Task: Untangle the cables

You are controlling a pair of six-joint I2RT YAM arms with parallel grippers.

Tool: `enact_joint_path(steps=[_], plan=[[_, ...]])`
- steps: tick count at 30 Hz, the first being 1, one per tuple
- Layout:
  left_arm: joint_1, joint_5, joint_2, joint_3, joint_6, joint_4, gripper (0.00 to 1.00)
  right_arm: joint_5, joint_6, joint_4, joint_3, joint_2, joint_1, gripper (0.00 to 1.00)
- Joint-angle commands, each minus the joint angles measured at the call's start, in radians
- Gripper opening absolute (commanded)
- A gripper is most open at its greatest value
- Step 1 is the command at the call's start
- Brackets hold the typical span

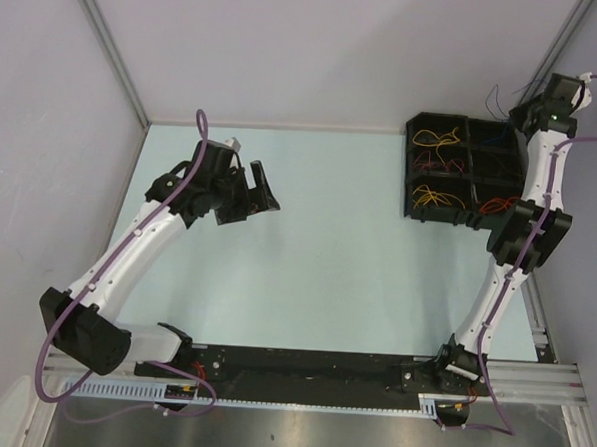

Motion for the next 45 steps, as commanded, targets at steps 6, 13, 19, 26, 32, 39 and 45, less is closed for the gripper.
enact_joint_path(steps=[6, 13, 19, 26, 32, 39, 45], plan=[[0.021, -0.09, -0.049, 0.069, 0.035, -0.072, 0.93, 0.199, -0.019, 0.278, 0.077, 0.083, 0.04, 1.0], [0.032, -0.076, -0.042, 0.06, 0.033, -0.055, 0.92, 0.182, 0.017, 0.327, 0.095, 0.057, 0.038, 1.0], [0.035, -0.033, -0.041, 0.038, 0.03, -0.009, 0.93, 0.144, 0.01, 0.262, 0.054, -0.03, 0.052, 1.0], [0.042, 0.012, -0.058, -0.006, 0.022, 0.04, 0.96, 0.087, -0.019, 0.181, -0.07, -0.173, 0.09, 1.0], [0.045, 0.051, -0.085, -0.032, 0.035, 0.051, 0.96, 0.055, -0.052, 0.166, -0.294, -0.32, 0.123, 1.0], [0.045, 0.087, -0.125, -0.088, 0.028, 0.071, 0.95, -0.074, 0.013, 0.134, -0.616, -0.507, 0.1, 1.0], [0.045, 0.127, -0.16, -0.179, -0.002, 0.129, 0.94, -0.242, -0.048, 0.052, -0.819, -0.624, 0.046, 1.0]])
